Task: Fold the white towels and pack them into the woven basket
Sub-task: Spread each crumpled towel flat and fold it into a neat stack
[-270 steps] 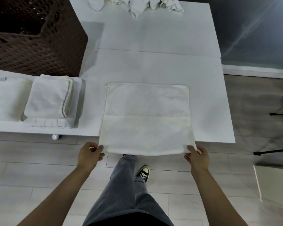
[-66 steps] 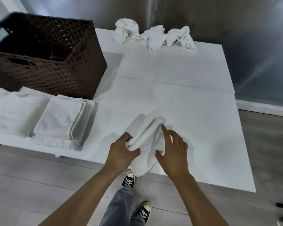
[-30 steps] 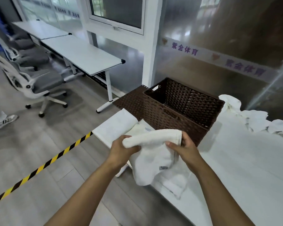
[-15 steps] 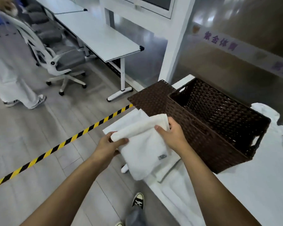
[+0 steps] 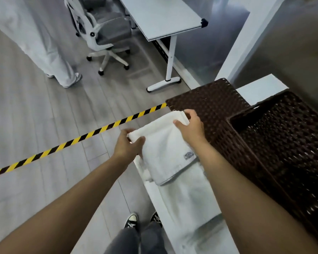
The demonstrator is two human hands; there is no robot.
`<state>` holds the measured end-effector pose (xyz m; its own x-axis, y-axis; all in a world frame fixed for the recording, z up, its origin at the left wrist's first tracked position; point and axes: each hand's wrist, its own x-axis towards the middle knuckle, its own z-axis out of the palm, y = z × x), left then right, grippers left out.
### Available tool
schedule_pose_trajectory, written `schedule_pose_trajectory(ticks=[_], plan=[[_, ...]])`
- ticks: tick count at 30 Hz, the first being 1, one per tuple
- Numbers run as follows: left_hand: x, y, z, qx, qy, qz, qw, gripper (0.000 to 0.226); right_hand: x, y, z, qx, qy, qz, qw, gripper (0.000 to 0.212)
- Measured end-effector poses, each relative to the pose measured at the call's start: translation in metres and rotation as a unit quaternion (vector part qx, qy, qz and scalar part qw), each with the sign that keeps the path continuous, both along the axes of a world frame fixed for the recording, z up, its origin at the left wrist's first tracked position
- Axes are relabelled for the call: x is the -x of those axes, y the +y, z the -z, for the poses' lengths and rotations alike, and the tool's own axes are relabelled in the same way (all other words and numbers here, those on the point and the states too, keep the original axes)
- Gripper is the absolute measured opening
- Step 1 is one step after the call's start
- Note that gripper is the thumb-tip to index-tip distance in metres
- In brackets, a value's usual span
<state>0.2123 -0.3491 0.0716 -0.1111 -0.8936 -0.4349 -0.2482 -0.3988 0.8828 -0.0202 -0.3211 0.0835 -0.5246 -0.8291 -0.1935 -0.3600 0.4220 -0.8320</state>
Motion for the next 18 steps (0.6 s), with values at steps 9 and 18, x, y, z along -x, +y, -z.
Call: schedule_pose_trajectory(ticks=[9,18], plan=[[0.01,0.005,0.037,0.289,-0.32,0.212,0.877,0.046,0.006,0.001,0.072,-0.021,0.158,-0.08,0.984,0.07],[0.007,0.038,0.071,0.29,-0.452,0.398,0.744,0.064,-0.003,0.063,0.103,-0.01,0.369,-0.191,0.91,0.048]])
